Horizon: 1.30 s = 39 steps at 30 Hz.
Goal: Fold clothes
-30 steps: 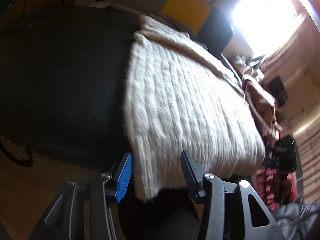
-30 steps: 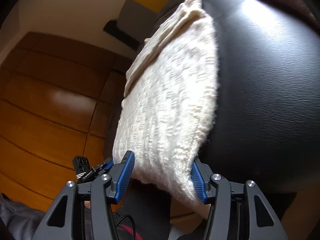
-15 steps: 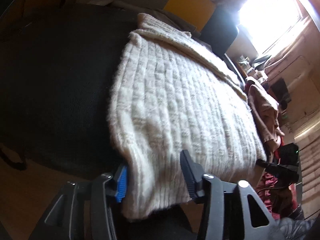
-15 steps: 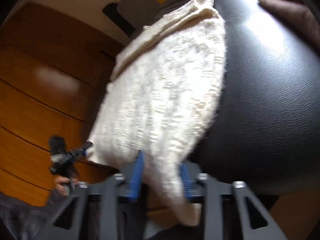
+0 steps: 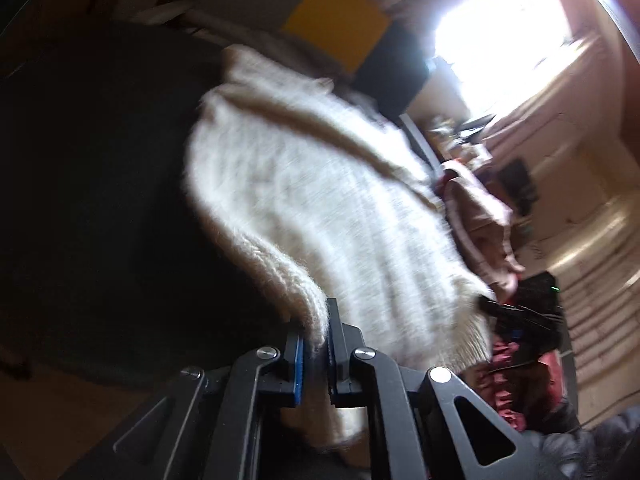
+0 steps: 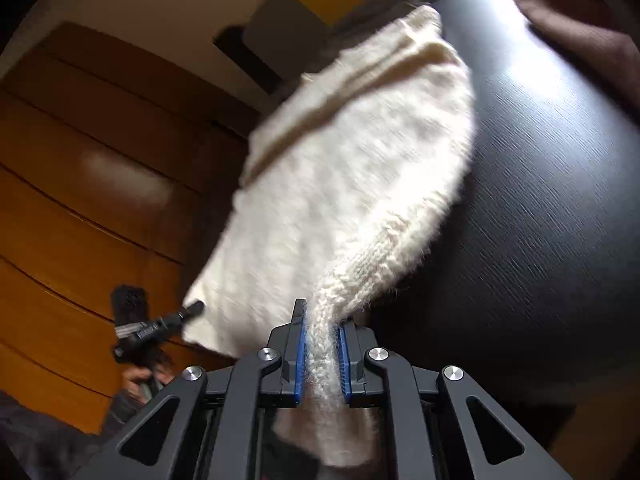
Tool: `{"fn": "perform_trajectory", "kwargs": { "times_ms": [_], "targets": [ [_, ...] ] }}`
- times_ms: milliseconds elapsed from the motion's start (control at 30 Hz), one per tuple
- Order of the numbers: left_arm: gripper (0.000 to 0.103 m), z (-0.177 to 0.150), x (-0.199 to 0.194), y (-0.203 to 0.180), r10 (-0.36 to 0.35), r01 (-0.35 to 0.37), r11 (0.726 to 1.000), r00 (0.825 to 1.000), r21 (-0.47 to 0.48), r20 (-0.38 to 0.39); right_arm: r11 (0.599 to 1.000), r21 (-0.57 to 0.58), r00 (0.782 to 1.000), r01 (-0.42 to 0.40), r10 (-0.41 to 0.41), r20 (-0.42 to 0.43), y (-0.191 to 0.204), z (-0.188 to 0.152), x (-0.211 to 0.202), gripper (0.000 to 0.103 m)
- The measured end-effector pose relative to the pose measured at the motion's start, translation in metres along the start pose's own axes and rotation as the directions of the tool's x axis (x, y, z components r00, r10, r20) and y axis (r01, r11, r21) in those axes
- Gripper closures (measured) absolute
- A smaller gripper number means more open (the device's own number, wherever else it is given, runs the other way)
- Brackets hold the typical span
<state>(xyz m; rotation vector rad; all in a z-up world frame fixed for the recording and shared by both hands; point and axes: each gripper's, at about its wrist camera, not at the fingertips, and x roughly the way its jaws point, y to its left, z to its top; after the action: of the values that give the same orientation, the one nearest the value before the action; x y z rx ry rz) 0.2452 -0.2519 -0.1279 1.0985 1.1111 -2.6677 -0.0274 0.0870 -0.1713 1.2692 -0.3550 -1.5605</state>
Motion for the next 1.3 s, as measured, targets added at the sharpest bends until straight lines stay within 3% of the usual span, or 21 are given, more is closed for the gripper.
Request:
{"fn": "perform_trajectory", "kwargs": {
  "times_ms": [233, 433, 600, 733, 833, 900, 1000, 1167, 1300],
  "targets": [
    [0.096, 0.066, 0.017, -0.005, -0.13, 0.13, 0.992, 0.989, 0.004, 0.065, 0.995, 0.049, 0.995, -0.083, 0.08, 0.056, 0.001, 0.056, 0.039, 0.089],
    [0.097, 0.142, 0.037, 0.001, -0.197, 0.201, 0.98, 0.966, -0.006, 0.165, 0.993, 0.084, 0.991, -0.082, 0.072, 0.111, -0.002, 0.115, 0.056, 0.089],
    [0.097, 0.206, 0.071, 0.018, -0.184, 0.196, 0.98, 0.957, -0.032, 0.224, 0.995, 0.083, 0.989, -0.06, 0.047, 0.143, -0.007, 0.167, 0.066, 0.089],
    [0.097, 0.242, 0.126, 0.046, -0.113, 0.132, 0.986, 0.978, -0.104, 0.175, 0.993, 0.114, 0.985, -0.04, 0.02, 0.171, -0.025, 0.214, 0.084, 0.089],
    [0.097, 0.238, 0.167, 0.068, -0.037, 0.045, 0.989, 0.997, -0.139, 0.061, 0.988, 0.152, 0.987, -0.013, -0.011, 0.158, -0.045, 0.236, 0.102, 0.089],
    [0.097, 0.225, 0.176, 0.078, -0.048, 0.054, 0.987, 0.998, -0.151, 0.041, 0.984, 0.176, 0.99, 0.006, -0.03, 0.135, -0.058, 0.24, 0.115, 0.092],
    [0.098, 0.199, 0.161, 0.084, -0.087, 0.096, 0.979, 0.995, -0.18, 0.056, 0.984, 0.179, 0.991, 0.001, -0.025, 0.133, -0.066, 0.232, 0.117, 0.093],
    [0.098, 0.142, 0.128, 0.075, -0.079, 0.084, 0.978, 0.996, -0.192, 0.032, 0.986, 0.164, 0.992, -0.019, -0.001, 0.124, -0.063, 0.192, 0.102, 0.093],
    [0.098, 0.122, 0.107, 0.066, -0.077, 0.08, 0.974, 0.997, -0.214, 0.02, 0.984, 0.176, 0.996, -0.037, 0.022, 0.086, -0.053, 0.164, 0.087, 0.088]
  ]
}}
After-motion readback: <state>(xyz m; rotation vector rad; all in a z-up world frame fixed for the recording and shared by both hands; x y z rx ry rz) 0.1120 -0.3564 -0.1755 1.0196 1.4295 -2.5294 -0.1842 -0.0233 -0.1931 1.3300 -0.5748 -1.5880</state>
